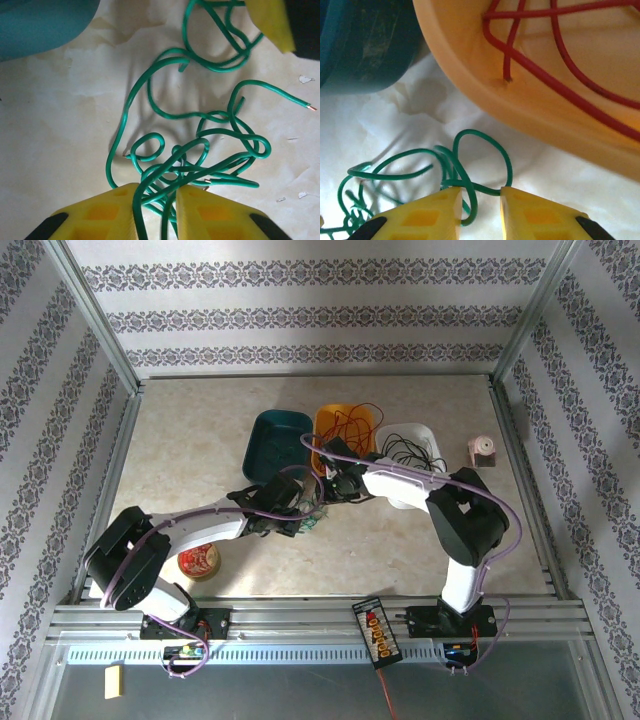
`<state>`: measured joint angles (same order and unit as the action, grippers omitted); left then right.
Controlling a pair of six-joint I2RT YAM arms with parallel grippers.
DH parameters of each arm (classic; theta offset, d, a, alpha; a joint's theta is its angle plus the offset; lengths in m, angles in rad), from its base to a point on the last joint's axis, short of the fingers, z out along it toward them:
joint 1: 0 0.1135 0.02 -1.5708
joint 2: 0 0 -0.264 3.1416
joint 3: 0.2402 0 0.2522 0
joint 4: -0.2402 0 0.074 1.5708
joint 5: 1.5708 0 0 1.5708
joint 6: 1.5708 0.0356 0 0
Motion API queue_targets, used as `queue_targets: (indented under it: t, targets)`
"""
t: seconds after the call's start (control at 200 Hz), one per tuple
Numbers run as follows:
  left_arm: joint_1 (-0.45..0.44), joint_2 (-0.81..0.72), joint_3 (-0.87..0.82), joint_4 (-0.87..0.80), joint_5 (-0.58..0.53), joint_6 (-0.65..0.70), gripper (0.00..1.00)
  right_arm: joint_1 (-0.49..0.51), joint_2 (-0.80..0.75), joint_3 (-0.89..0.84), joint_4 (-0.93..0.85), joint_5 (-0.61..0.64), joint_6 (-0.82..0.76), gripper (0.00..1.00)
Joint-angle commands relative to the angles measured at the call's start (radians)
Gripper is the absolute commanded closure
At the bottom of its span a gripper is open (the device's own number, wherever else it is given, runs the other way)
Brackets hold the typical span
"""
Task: Untangle the cables
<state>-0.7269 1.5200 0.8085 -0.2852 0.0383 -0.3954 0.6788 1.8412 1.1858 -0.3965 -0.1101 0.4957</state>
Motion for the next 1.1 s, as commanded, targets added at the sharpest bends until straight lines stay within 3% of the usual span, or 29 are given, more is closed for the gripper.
queue_targets:
  t: [0.0, 0.09, 0.15, 0.605, 0.71, 0.77, 0.815, 1.095]
  targets:
    - [-0.013, 0.012, -0.004, 0.003, -0.001, 0.007, 0.8, 0.016, 0.033, 0.016, 0.017, -0.002, 0.011, 0.78]
    - [-0.012, 0.012, -0.006, -0.008, -0.021, -0.004, 0.93, 0.015, 0.025, -0.005, 0.02, 0.006, 0.018, 0.91]
    - [-0.013, 0.007, -0.01, -0.016, -0.037, -0.013, 1.0, 0.013, -0.009, -0.037, 0.026, 0.027, 0.017, 0.94]
    - [-0.003, -0.042, -0.011, -0.049, -0.078, -0.019, 1.0, -0.084, -0.469, -0.344, 0.033, 0.216, 0.024, 0.97]
    - [-0.003, -0.08, -0.013, -0.002, -0.027, 0.003, 0.7, -0.111, -0.55, -0.386, 0.057, 0.198, 0.002, 0.98]
    - [-0.002, -0.115, -0.015, 0.037, 0.0, 0.018, 0.41, -0.122, -0.584, -0.406, 0.079, 0.184, -0.023, 0.98]
    - [-0.003, -0.141, -0.013, 0.065, 0.029, 0.033, 0.31, -0.125, -0.61, -0.422, 0.1, 0.173, -0.036, 0.97]
    - [-0.002, -0.198, 0.051, 0.172, 0.189, 0.102, 0.27, -0.118, -0.624, -0.425, 0.175, -0.02, -0.088, 0.97]
